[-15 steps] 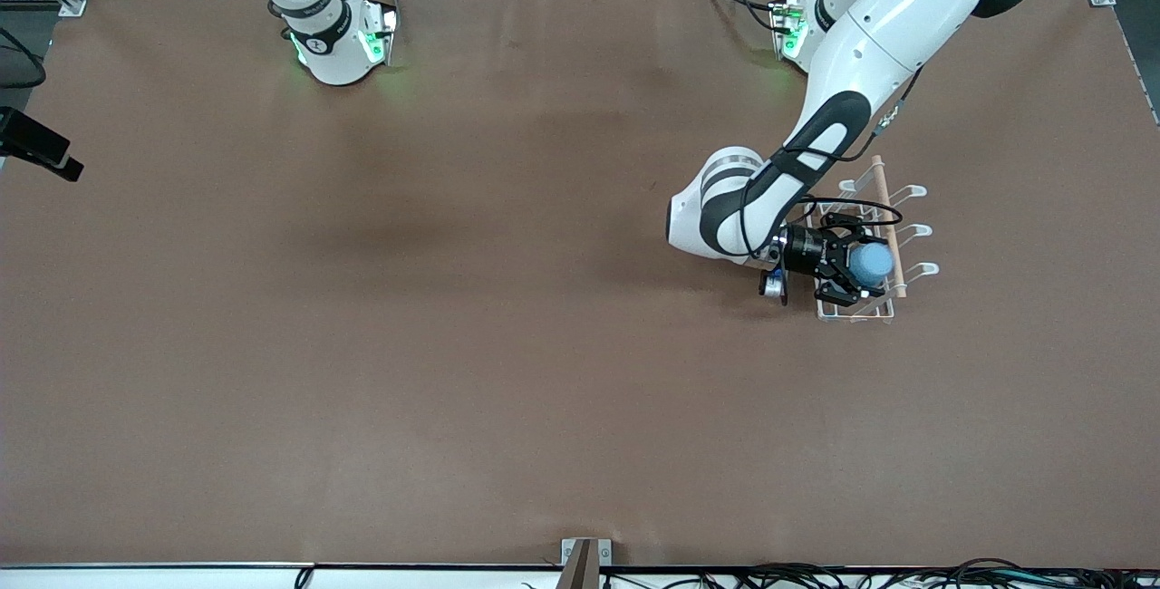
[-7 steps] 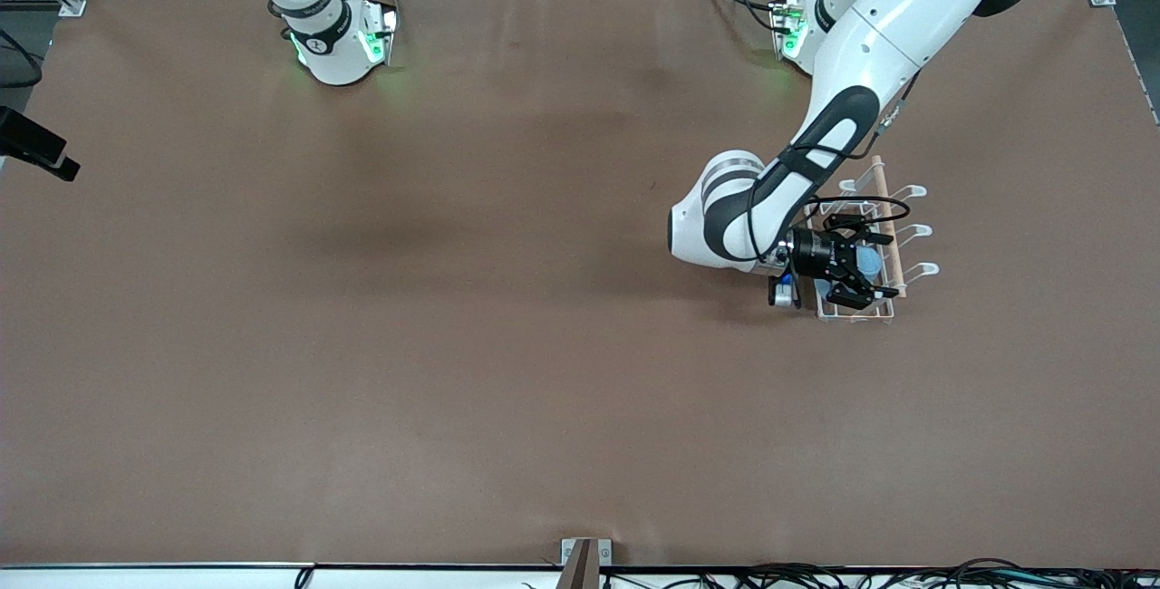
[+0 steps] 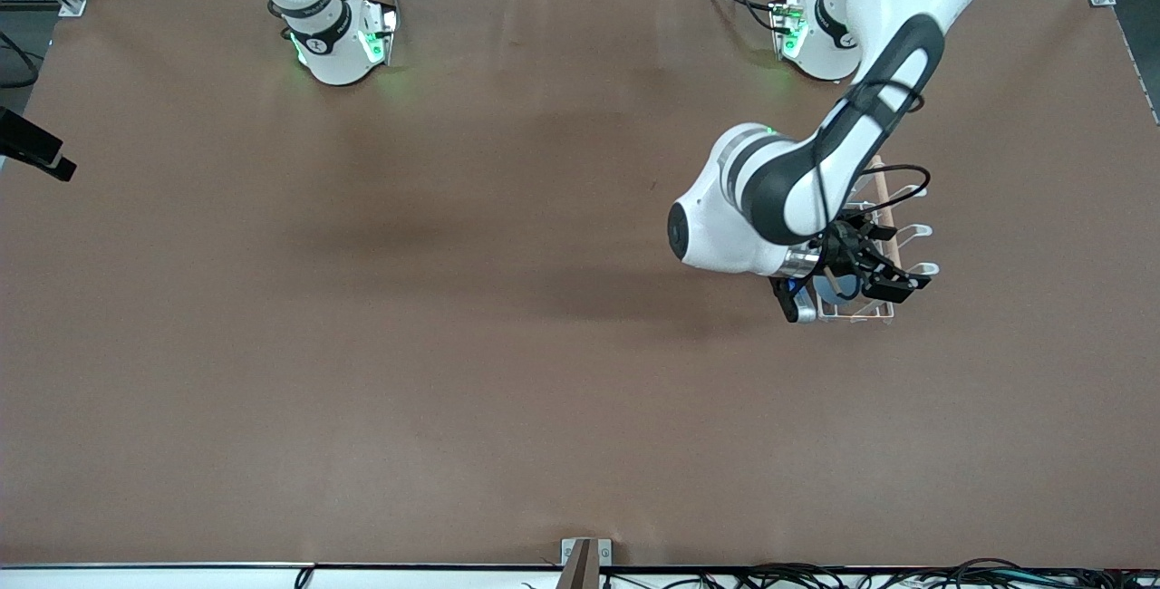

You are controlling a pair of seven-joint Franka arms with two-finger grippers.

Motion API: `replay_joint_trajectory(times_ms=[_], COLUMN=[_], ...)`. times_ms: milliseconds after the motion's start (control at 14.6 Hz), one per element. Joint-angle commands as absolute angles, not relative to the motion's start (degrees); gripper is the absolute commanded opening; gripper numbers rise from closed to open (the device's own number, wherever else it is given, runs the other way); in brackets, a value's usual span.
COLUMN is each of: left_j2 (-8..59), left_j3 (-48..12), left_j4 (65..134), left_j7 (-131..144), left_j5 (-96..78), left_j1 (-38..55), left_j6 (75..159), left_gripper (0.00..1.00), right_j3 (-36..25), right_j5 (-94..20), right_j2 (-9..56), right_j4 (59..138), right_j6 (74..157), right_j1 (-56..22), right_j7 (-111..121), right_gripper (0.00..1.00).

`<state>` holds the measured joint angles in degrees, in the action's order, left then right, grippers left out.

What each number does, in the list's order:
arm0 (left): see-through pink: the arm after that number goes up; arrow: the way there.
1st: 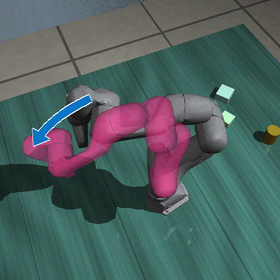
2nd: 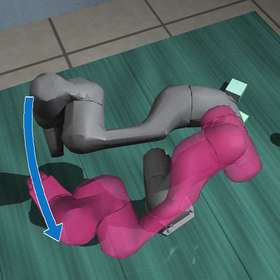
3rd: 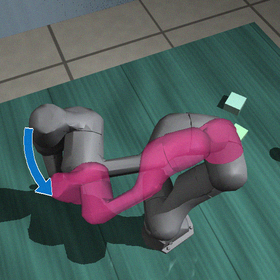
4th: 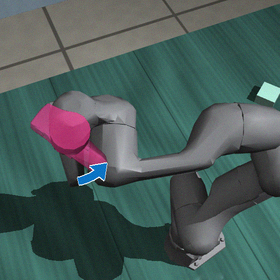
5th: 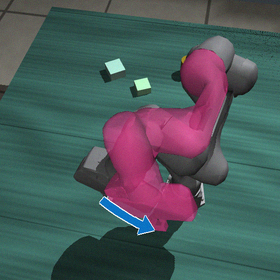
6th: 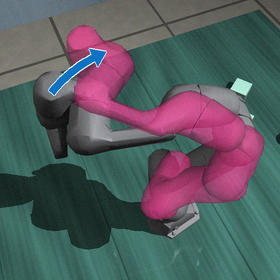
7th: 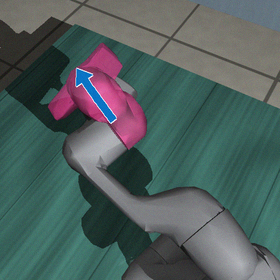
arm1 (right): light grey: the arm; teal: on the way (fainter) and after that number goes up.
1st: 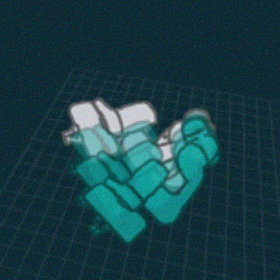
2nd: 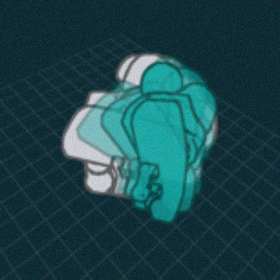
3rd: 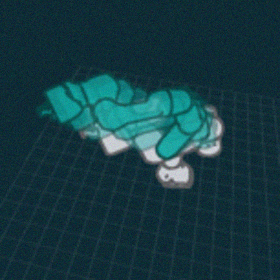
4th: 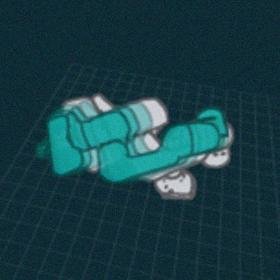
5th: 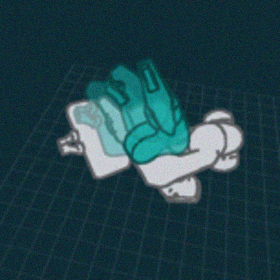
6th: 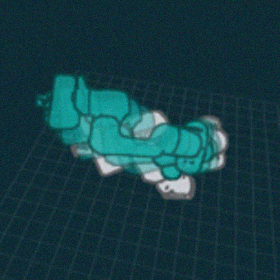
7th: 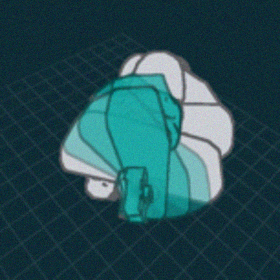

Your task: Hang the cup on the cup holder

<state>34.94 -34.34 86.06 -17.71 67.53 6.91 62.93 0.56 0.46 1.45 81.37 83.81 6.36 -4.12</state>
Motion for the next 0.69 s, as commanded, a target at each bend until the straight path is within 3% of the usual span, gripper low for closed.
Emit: replay_joint_trajectory(times_ms=[0,344,618], left_j2=[34.1,30.9,22.0], left_j3=[-35.1,-36.9,-36.5], left_j4=[81.3,74.3,74.4], left_j7=[-12.8,-3.3,2.2], left_j5=[62.3,52.3,35.1], left_j1=[6.9,4.8,-3.8], left_j6=[62.4,64.6,75.5], left_gripper=[1.0,1.0,1.0], right_j3=[0.6,0.8,0.8], right_j5=[0.7,0.2,0.7], right_j2=[1.8,1.8,1.8], right_j4=[80.8,81.0,81.0], right_j6=[83.8,83.9,83.8], right_j1=[6.9,6.2,6.2], right_j7=[-4.2,-5.6,-5.3], right_gripper=[1.0,1.0,1.0])
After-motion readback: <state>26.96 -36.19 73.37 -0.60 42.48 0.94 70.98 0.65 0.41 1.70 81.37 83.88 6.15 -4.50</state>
